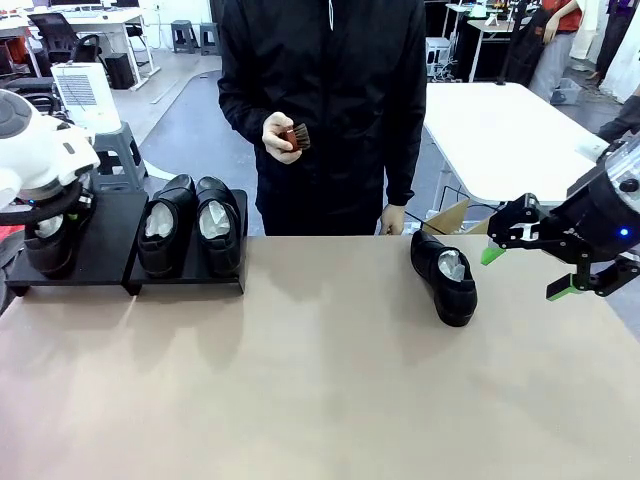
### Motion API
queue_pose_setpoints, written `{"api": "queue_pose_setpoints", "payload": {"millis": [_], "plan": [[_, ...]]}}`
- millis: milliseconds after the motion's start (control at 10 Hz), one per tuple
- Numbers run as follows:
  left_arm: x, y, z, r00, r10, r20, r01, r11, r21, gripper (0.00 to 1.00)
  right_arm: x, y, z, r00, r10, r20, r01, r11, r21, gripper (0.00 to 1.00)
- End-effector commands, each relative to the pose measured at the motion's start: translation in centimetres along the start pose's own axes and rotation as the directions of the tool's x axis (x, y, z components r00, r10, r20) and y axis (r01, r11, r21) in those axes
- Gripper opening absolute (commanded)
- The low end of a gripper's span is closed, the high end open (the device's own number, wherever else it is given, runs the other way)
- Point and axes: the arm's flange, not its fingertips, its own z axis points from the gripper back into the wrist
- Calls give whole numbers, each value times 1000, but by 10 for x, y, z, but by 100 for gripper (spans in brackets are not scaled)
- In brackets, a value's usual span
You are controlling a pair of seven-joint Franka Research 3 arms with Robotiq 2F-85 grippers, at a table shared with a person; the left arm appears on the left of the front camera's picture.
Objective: Organize the shoes by placing them on the stand.
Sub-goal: Place the Shoe from the middle of the table onto the Shoes Stand, then pick up one Shoe and place it in the middle of the table.
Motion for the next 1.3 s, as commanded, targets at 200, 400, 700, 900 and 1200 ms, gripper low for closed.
{"api": "queue_pose_setpoints", "payload": {"millis": [200,400,700,900,1200], "plan": [[-1,15,31,998,44,54,-44,999,-2,100,1,0,0,1000,10,-13,-10,1000,19,100],[6,11,20,999,24,36,-25,1000,15,100,1,0,0,1000,10,-13,-10,1000,19,100],[6,11,20,999,24,36,-25,1000,15,100,1,0,0,1000,10,-13,-10,1000,19,100],[6,11,20,999,24,36,-25,1000,15,100,1,0,0,1000,10,-13,-10,1000,19,100],[9,4,46,996,4,89,-3,1000,-11,100,1,0,0,1000,10,-13,-10,1000,19,100]]}}
